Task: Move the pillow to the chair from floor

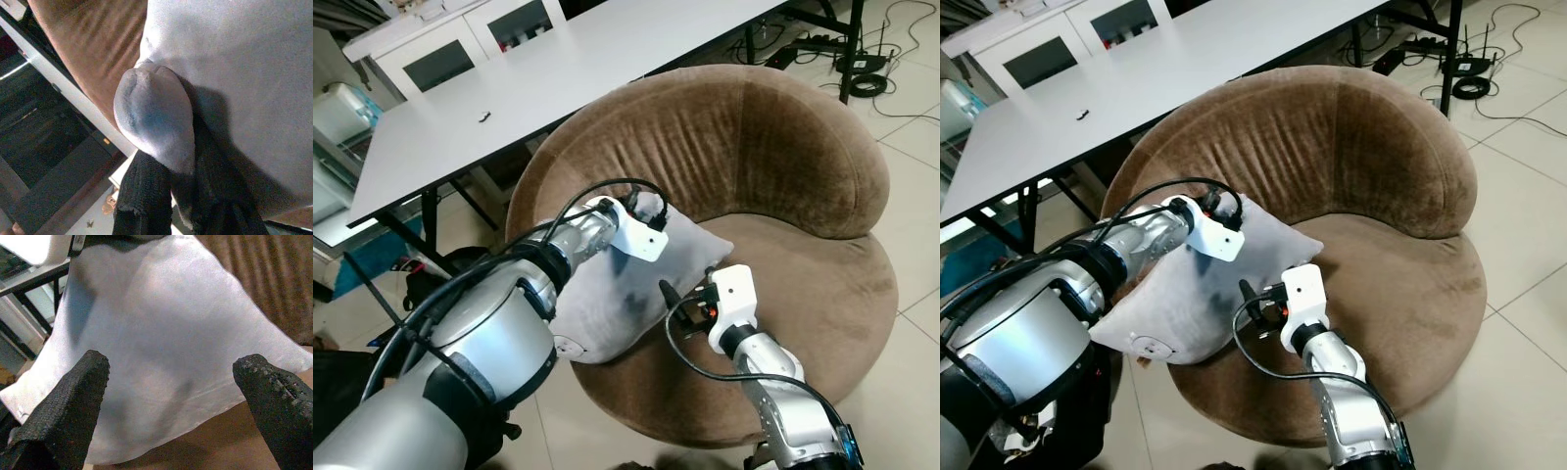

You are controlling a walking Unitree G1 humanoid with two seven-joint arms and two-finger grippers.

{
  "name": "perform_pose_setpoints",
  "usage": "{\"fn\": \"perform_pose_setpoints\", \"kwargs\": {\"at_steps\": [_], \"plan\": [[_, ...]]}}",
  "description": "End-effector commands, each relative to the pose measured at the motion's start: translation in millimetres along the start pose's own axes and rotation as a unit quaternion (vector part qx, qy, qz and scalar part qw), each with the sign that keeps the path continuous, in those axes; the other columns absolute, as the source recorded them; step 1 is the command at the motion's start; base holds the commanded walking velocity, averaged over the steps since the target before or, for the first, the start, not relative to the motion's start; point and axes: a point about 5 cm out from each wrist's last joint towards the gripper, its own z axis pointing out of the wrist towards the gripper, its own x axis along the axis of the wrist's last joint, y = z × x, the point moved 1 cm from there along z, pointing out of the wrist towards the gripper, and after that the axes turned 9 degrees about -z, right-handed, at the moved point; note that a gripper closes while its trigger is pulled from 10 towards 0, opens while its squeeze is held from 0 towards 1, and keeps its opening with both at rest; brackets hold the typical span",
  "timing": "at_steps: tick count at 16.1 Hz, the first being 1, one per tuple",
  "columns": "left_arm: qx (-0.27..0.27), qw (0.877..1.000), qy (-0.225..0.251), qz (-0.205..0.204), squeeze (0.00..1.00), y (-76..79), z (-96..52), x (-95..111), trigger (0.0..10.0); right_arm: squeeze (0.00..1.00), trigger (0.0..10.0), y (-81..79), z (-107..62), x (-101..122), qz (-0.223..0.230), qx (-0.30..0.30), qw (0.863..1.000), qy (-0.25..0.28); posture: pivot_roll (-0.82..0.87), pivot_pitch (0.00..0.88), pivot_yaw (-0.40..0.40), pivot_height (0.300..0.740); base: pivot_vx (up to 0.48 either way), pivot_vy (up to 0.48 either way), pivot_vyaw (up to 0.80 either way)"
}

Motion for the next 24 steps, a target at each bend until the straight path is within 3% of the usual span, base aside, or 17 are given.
{"fn": "perform_pose_setpoints", "kwargs": {"at_steps": [1,9,12,13,15,24], "plan": [[-0.006,0.999,-0.038,-0.017,0.0,3.3,-4.9,-23.3,10.0,0.0,10.0,-12.2,7.6,4.1,0.006,0.026,1.0,0.006,-0.33,0.0,0.313,0.74,0.0,0.0,-0.8],[-0.003,0.999,-0.042,-0.024,0.0,1.6,-4.9,-23.8,10.0,0.0,10.0,-13.8,12.6,3.2,-0.002,0.036,0.999,0.003,-0.33,0.0,0.316,0.74,0.0,0.0,-0.8],[0.005,0.998,-0.042,-0.056,0.0,-3.1,-4.6,-22.4,10.0,0.0,10.0,-15.0,11.8,6.4,-0.013,0.041,0.999,0.019,-0.33,0.0,0.318,0.74,0.0,0.0,-0.18],[0.004,0.998,-0.044,-0.034,0.0,-2.5,-4.8,-23.4,10.0,0.0,10.0,-15.0,12.1,6.5,-0.01,0.039,0.999,0.02,-0.33,0.0,0.318,0.74,0.0,0.0,0.0],[0.008,0.998,-0.052,-0.021,0.0,-2.9,-5.2,-26.1,10.0,0.0,10.0,-15.3,12.5,6.4,-0.011,0.039,0.999,0.021,-0.33,0.0,0.318,0.74,0.0,-0.48,0.0],[0.021,0.997,-0.058,-0.045,0.0,-5.1,-5.6,-28.0,10.0,0.0,10.0,-20.5,11.9,2.6,-0.014,0.05,0.998,0.02,-0.32,0.0,0.314,0.74,0.035,-0.444,0.0]]}}
